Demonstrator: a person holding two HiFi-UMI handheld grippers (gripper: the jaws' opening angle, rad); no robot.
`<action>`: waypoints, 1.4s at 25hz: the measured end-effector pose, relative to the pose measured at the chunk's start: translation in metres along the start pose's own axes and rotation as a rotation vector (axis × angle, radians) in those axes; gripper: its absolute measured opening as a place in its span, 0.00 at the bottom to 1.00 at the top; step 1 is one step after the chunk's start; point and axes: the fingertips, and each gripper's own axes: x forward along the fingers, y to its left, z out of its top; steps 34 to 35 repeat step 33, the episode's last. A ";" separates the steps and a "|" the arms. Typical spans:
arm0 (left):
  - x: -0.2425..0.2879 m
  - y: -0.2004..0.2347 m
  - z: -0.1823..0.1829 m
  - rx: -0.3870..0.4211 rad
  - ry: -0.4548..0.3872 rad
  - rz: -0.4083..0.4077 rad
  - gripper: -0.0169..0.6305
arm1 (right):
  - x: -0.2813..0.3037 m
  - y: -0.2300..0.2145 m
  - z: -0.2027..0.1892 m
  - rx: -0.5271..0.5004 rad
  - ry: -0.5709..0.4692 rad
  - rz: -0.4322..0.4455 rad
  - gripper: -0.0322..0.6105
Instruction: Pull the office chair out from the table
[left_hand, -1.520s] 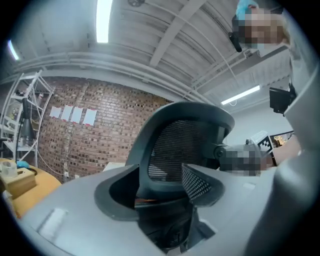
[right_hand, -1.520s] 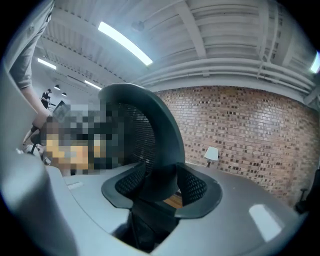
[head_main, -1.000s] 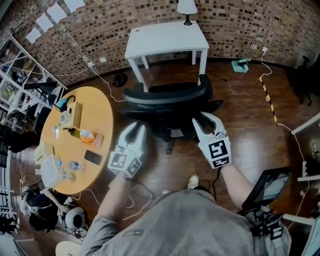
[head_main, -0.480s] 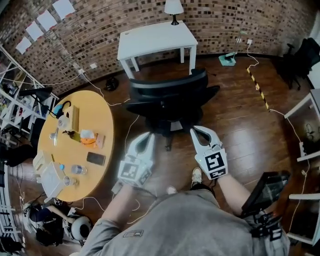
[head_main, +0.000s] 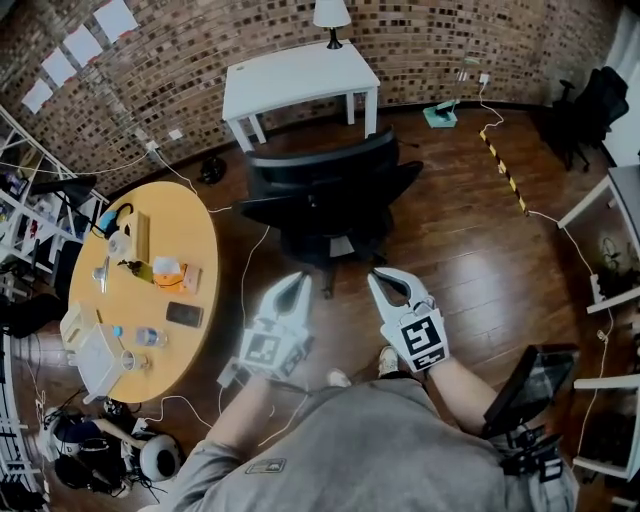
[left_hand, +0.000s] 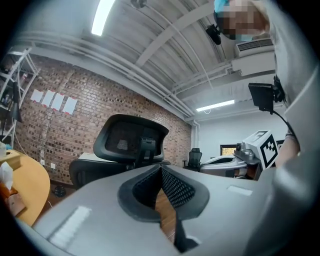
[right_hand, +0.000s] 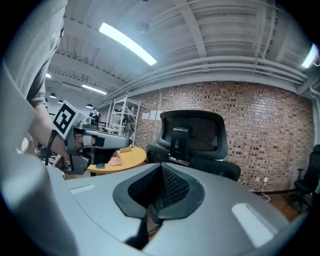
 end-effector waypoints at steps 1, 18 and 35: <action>0.001 -0.001 0.000 -0.003 0.004 0.007 0.03 | -0.001 -0.002 0.002 0.001 -0.003 0.005 0.07; 0.019 0.003 -0.008 -0.009 -0.017 0.050 0.03 | 0.005 -0.020 0.005 0.015 -0.013 0.047 0.07; 0.045 -0.005 -0.007 -0.001 0.000 0.038 0.03 | 0.012 -0.041 0.002 0.006 -0.006 0.053 0.07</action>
